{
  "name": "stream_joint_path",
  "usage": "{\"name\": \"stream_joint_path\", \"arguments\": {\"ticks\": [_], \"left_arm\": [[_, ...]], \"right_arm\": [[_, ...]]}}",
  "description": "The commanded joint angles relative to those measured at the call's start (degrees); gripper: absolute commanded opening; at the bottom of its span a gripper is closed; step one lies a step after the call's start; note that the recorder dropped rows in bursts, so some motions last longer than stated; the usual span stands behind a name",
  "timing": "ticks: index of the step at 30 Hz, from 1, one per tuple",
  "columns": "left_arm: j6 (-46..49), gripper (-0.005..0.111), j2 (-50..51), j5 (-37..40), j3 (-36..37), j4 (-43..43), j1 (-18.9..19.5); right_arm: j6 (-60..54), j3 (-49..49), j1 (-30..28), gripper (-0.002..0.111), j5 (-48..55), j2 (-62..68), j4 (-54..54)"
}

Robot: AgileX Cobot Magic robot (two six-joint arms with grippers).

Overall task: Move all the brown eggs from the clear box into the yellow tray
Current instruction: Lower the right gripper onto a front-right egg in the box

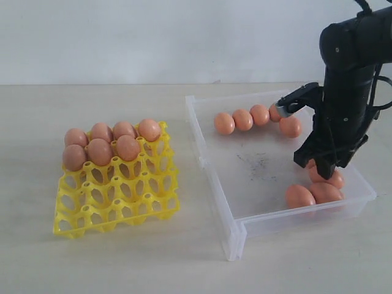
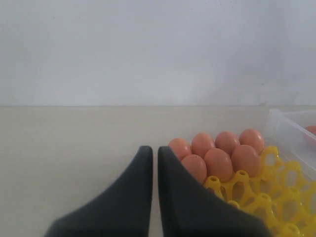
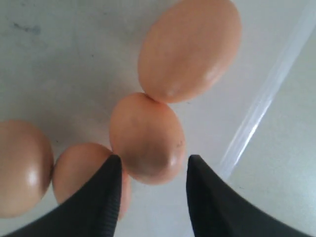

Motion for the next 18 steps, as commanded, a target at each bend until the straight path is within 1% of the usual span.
{"name": "stream_joint_path", "arguments": {"ticks": [1, 5, 18], "left_arm": [[0.3, 0.004, 0.2, -0.8, 0.2, -0.3, -0.3], [0.3, 0.004, 0.2, -0.8, 0.2, -0.3, -0.3], [0.3, 0.004, 0.2, -0.8, 0.2, -0.3, -0.3]], "right_arm": [[-5.1, 0.1, -1.6, 0.037, -2.1, -0.1, 5.8], [-8.5, 0.1, -1.6, 0.037, -2.1, -0.1, 7.9], [-9.4, 0.1, -1.6, 0.037, -1.6, -0.1, 7.8]]}}
